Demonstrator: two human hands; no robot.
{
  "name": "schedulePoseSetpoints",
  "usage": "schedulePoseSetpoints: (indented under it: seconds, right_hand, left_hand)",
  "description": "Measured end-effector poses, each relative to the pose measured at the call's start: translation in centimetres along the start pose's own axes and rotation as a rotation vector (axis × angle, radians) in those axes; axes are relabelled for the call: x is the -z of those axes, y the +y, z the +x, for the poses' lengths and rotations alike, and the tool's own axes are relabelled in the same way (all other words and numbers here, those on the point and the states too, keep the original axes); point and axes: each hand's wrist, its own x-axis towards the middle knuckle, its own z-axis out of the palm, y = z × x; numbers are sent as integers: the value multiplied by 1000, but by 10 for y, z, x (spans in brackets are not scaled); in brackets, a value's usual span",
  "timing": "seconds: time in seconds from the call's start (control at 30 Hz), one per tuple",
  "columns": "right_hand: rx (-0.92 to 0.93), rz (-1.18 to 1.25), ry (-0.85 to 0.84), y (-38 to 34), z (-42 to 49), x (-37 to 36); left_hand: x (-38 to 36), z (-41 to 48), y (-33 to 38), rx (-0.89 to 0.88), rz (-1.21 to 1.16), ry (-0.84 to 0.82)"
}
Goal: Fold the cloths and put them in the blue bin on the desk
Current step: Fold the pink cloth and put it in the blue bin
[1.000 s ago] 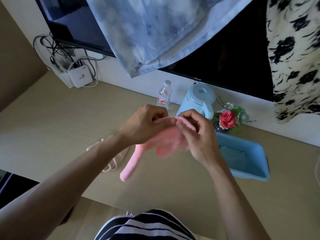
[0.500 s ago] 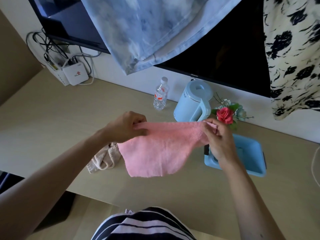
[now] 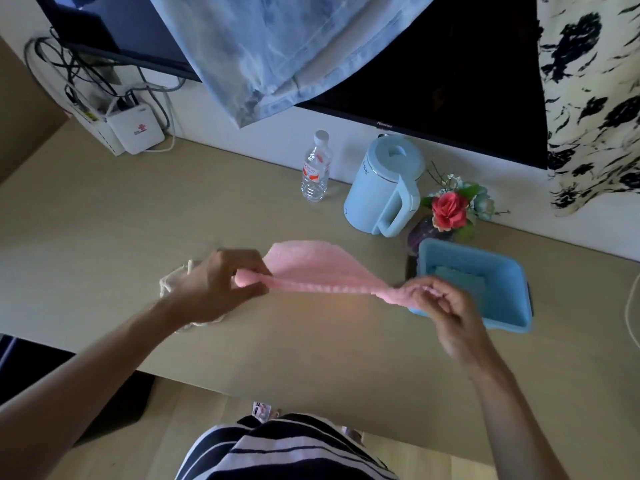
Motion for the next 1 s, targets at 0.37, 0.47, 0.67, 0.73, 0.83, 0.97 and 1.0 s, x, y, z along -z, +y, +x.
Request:
schedulePoseSetpoints:
  seconds: [0.37, 0.47, 0.67, 0.73, 0.83, 0.97, 1.0]
  right_hand:
    - [-462, -164, -169, 163, -53, -59]
    - [-468, -191, -77, 166, -43, -62]
    - [-471, -257, -43, 172, -9, -60]
    - [-473, -282, -51, 176, 3, -59]
    - [-460, -312, -7, 182, 22, -57]
    - [-460, -354, 24, 188, 39, -56]
    - [-459, -359, 25, 189, 42, -56]
  left_hand:
    - [-101, -58, -95, 272, 178, -315]
    - [-106, -48, -97, 274, 164, -250]
    - [-111, -10, -103, 296, 116, -84]
    - [-113, 2, -107, 292, 99, -39]
    - [-119, 16, -112, 288, 109, 24]
    - [-126, 25, -122, 293, 129, 41]
    - [-126, 27, -124, 293, 135, 43]
